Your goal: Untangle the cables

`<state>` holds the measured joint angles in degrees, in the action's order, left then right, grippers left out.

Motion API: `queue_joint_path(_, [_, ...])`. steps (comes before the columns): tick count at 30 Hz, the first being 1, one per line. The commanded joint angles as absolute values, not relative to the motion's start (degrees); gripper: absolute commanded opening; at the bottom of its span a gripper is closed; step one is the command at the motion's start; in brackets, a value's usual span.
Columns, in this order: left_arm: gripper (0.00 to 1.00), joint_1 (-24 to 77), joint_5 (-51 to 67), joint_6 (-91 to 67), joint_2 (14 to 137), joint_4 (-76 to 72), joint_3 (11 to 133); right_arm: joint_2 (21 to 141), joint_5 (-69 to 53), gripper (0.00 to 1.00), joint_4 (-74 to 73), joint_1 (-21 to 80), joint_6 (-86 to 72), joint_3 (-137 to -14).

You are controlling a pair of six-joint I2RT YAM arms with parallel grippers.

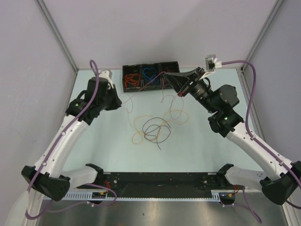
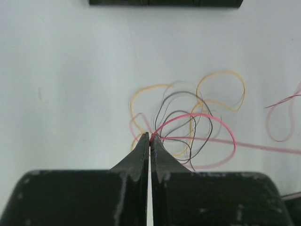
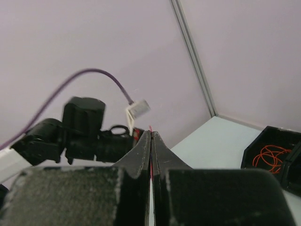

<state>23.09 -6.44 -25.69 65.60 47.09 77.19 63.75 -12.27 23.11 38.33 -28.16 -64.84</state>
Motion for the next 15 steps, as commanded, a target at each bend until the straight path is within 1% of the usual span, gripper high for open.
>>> queue_joint_path(1, [0.0,23.8,2.2,-29.2,65.7,40.4,70.8,62.6,-11.0,0.0,21.2,38.0,-26.5,-67.5])
queue_joint_path(4, [0.01,26.5,3.1,-29.9,66.1,37.9,69.8,62.6,-10.8,0.0,21.1,38.0,-26.4,-67.6])
queue_joint_path(6, [0.06,27.7,3.2,-29.3,67.0,37.8,70.9,62.6,-10.7,0.0,20.9,38.0,-26.4,-67.6])
queue_joint_path(7, [0.25,28.2,3.3,-28.8,67.3,38.4,71.5,62.8,-10.7,0.0,20.9,38.0,-26.4,-67.6])
queue_joint_path(9, [0.49,28.4,2.3,-27.7,67.8,40.8,73.7,62.8,-10.8,0.0,21.0,38.0,-26.5,-67.6])
queue_joint_path(10, [0.65,28.3,0.5,-27.3,67.7,41.5,74.3,62.8,-10.9,0.0,21.1,38.0,-26.4,-67.6])
queue_joint_path(11, [0.71,28.4,0.2,-26.6,67.3,42.2,74.9,62.9,-11.1,0.0,21.0,38.0,-26.5,-67.7])
queue_joint_path(13, [0.78,28.4,-4.1,-25.9,66.2,44.3,76.8,62.9,-11.3,0.0,20.8,38.0,-26.6,-67.7])
queue_joint_path(15, [0.79,28.3,-5.6,-24.9,64.8,45.5,78.4,63.0,-11.5,0.0,20.7,38.0,-26.8,-67.8])
